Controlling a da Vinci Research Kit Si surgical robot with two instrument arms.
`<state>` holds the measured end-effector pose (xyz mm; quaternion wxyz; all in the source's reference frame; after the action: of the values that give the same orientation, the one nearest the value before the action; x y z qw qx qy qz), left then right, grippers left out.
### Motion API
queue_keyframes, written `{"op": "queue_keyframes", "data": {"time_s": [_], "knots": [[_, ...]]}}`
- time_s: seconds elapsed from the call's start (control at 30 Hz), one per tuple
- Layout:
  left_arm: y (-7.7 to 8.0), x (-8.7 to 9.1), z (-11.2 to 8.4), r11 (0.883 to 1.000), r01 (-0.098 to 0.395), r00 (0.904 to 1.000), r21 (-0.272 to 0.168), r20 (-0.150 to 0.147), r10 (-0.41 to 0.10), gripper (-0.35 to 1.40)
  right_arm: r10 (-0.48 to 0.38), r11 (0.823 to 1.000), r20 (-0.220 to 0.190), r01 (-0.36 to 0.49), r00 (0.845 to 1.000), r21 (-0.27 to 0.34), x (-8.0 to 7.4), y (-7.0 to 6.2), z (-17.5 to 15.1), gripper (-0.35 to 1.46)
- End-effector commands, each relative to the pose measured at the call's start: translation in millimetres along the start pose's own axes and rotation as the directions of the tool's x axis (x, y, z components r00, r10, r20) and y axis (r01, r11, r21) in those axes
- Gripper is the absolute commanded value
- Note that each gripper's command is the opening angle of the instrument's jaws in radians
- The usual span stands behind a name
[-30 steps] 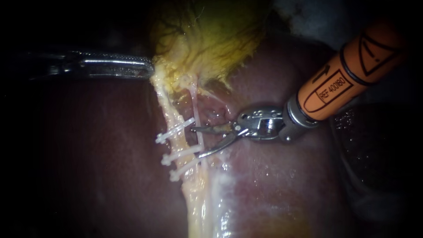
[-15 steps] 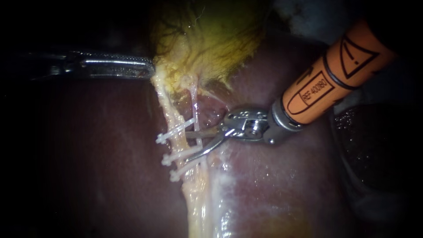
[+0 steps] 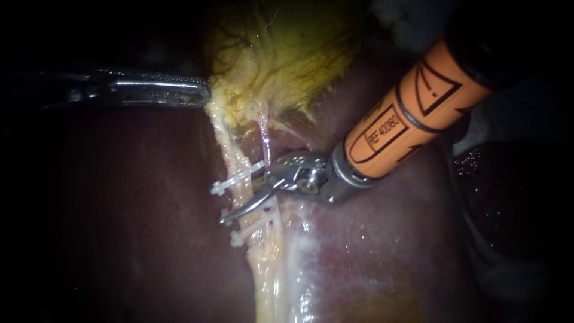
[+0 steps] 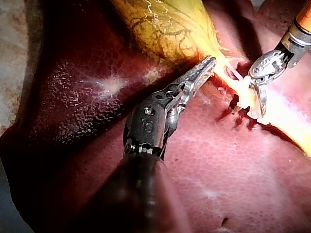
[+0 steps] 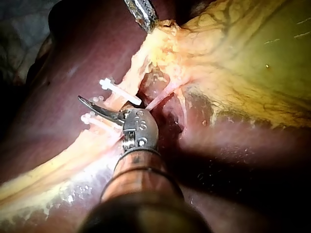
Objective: Go to the cutting position left tube
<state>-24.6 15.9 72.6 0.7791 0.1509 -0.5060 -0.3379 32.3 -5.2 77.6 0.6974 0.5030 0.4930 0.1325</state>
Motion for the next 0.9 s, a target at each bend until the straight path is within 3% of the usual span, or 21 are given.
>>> {"op": "queue_keyframes", "data": {"time_s": [0.03,0.27,0.57,0.9], "knots": [[0.0,0.0,0.0,1.0,0.0,1.0,0.0,0.0,0.0,-0.35,0.002,1.0,-0.004,-0.002,1.0,0.004,-0.1,0.0,0.3,1.22],[0.0,0.0,0.0,1.0,0.0,1.0,0.0,0.0,0.0,-0.35,0.023,0.997,-0.057,-0.019,0.998,0.07,0.7,-0.6,0.7,1.22],[0.1,0.1,0.0,1.0,0.0,1.0,0.0,0.0,0.0,-0.35,0.036,0.993,-0.094,-0.025,0.995,0.115,2.6,-2.8,0.9,1.2],[0.1,0.1,0.0,1.0,0.0,1.0,0.0,0.0,0.0,-0.35,0.042,0.99,-0.107,-0.026,0.993,0.142,4.3,-4.7,1.5,1.2]]}}
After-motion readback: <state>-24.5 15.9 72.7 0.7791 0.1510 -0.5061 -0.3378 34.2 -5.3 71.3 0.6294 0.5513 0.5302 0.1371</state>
